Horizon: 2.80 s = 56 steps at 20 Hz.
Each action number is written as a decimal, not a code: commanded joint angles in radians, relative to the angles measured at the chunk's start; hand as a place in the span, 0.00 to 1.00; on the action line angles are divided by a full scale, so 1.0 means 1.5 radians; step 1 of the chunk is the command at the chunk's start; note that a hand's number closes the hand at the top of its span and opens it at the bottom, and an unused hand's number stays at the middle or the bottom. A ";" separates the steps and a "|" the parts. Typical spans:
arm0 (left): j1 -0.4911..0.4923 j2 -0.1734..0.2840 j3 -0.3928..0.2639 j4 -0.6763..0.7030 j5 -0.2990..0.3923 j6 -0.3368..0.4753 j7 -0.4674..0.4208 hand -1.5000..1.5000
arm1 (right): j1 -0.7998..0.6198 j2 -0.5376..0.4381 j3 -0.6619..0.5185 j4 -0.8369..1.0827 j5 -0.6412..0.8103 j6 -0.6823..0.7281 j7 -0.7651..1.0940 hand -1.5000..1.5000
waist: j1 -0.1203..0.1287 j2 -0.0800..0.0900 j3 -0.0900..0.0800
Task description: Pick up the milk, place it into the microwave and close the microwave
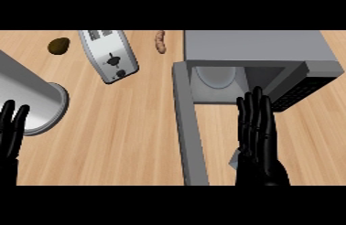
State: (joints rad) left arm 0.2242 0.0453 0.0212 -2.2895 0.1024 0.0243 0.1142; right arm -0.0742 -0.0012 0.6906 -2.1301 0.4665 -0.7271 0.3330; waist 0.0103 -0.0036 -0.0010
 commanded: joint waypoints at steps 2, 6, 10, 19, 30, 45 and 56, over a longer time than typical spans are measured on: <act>0.090 -0.022 -0.032 -0.074 -0.013 -0.013 -0.013 0.00 | 0.011 0.001 0.031 0.045 0.076 -0.087 0.009 0.00 | -0.001 0.000 0.001; 0.125 -0.016 0.007 -0.041 0.038 -0.049 -0.056 0.00 | 0.031 0.001 0.078 0.059 0.176 -0.151 0.076 0.00 | -0.003 0.000 0.000; 0.137 -0.030 -0.029 -0.049 0.018 -0.040 -0.066 0.00 | 0.069 -0.005 0.030 0.016 0.175 -0.099 0.093 0.00 | -0.006 0.001 0.001; 0.239 -0.030 -0.023 -0.050 0.041 -0.080 -0.148 0.00 | 0.102 -0.050 -0.041 0.062 -0.004 -0.154 -0.037 0.00 | -0.001 0.001 0.001; 0.273 -0.030 -0.006 -0.117 0.073 -0.108 -0.110 0.00 | 0.223 -0.082 -0.081 0.137 -0.193 -0.168 -0.273 0.00 | -0.003 0.001 0.001; 0.245 -0.030 -0.007 -0.084 0.053 -0.108 -0.127 0.00 | 0.291 -0.058 -0.230 0.378 -0.442 0.046 -0.666 0.00 | -0.007 0.002 0.002; 0.251 -0.026 0.041 -0.011 0.081 -0.151 -0.190 0.00 | 0.244 -0.024 -0.277 0.455 -0.440 0.040 -0.675 0.00 | -0.005 0.002 0.001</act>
State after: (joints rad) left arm 0.6448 0.0043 0.0431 -2.3735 0.2151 -0.1847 -0.1458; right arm 0.2937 -0.0684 0.3045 -1.5159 -0.1832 -0.6698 -0.6260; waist 0.0050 -0.0014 0.0002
